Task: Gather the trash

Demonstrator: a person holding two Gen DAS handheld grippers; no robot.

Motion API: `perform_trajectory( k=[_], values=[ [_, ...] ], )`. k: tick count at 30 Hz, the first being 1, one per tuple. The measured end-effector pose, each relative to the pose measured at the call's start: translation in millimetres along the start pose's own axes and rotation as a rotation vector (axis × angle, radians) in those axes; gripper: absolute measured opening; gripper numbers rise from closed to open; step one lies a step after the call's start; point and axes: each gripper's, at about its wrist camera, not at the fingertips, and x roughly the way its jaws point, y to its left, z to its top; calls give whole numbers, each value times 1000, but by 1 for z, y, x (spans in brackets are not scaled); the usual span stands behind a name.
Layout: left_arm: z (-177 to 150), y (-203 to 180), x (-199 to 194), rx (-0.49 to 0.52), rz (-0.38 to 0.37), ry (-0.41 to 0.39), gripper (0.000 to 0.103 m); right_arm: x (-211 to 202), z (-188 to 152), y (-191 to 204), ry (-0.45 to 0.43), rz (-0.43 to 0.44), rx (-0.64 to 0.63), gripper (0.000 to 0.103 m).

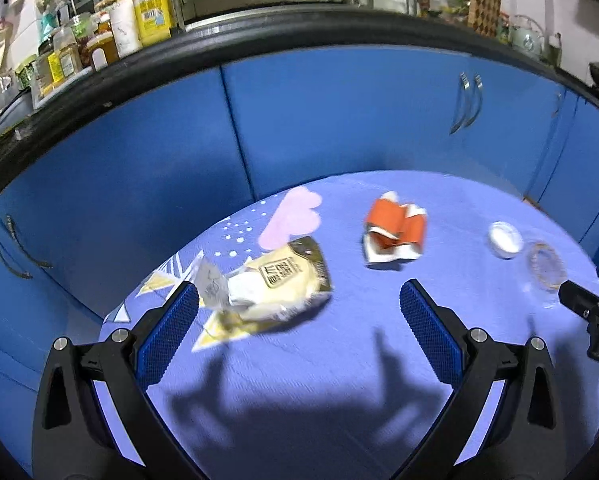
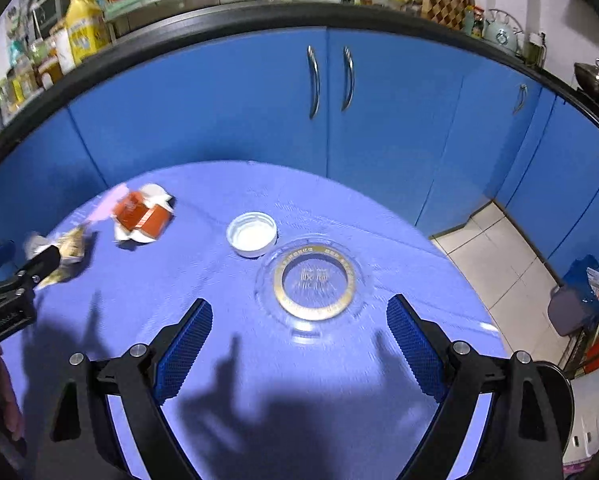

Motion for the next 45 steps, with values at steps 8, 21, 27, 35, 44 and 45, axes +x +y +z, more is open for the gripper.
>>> perform_trajectory(
  k=[8,21,27,35,44,45],
  values=[
    [6,20,53,-37,-5,61,99,47,11,-4,80,-38,37,87],
    [-7,37,62,-101,-49,104,63,45,3,-3,62,-25,17,85],
    [-23,28,39,-75,-57,100,61,26,-9,4,50,-28,-15,85],
    [-35,6,-3,-21,-88,69,61,-15,-26,10,30,-33,-33,85],
    [-35,-24,-58,18,-123,18,61,-66,-49,14,-12,-38,-66,85],
    [-35,-26,-63,21,-125,13,61,-72,-52,14,-20,-39,-71,85]
  ],
)
